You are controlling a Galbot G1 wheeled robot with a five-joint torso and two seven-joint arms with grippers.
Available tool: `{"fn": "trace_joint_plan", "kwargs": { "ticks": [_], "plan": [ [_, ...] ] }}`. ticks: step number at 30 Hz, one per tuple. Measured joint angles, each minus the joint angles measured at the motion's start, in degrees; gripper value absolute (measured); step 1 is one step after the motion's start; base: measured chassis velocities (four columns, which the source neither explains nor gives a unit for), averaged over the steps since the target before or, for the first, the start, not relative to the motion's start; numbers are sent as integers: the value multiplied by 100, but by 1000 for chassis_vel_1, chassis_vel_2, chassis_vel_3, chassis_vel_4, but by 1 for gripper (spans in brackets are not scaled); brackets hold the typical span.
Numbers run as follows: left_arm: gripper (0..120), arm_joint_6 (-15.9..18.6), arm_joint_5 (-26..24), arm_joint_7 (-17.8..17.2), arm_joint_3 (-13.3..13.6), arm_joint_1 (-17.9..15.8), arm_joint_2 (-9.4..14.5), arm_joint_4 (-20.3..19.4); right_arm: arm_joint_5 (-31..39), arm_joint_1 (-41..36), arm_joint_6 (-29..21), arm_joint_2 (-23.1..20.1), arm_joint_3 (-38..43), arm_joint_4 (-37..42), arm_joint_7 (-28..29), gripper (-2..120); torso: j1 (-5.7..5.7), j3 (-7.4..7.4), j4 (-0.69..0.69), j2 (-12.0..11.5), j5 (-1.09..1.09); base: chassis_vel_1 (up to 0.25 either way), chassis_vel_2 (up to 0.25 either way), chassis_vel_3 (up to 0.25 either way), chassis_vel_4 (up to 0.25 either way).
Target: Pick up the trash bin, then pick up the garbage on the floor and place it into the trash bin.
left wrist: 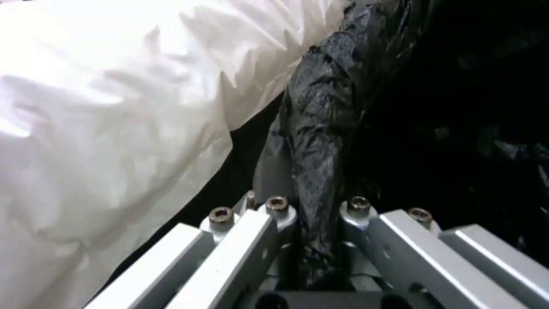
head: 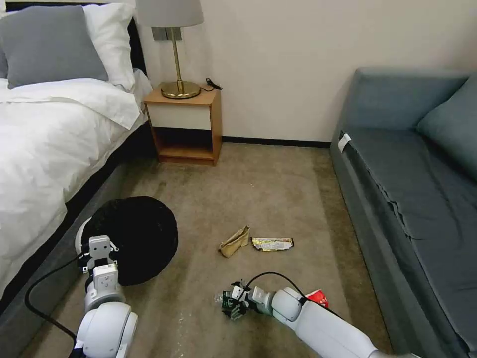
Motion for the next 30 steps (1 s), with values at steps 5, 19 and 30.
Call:
{"fn": "trace_joint_plan", "kwargs": {
  "ticks": [5,19,30],
  "plan": [
    [2,-6,28,15,18,21,-27,0,-100,-73,87,-7,67,-27,-44,79,0,0,0,0,0,0,0,0,0],
    [2,-5,58,42,31,14,-28,-5,-177,-188,179,-81,206,37,-89,36,0,0,0,0,0,0,0,0,0],
    [2,-80,58,148,47,10,-122,62,-215,-259,210,-246,503,96,-81,22,0,0,-1,0,0,0,0,0,0]
  ]
}}
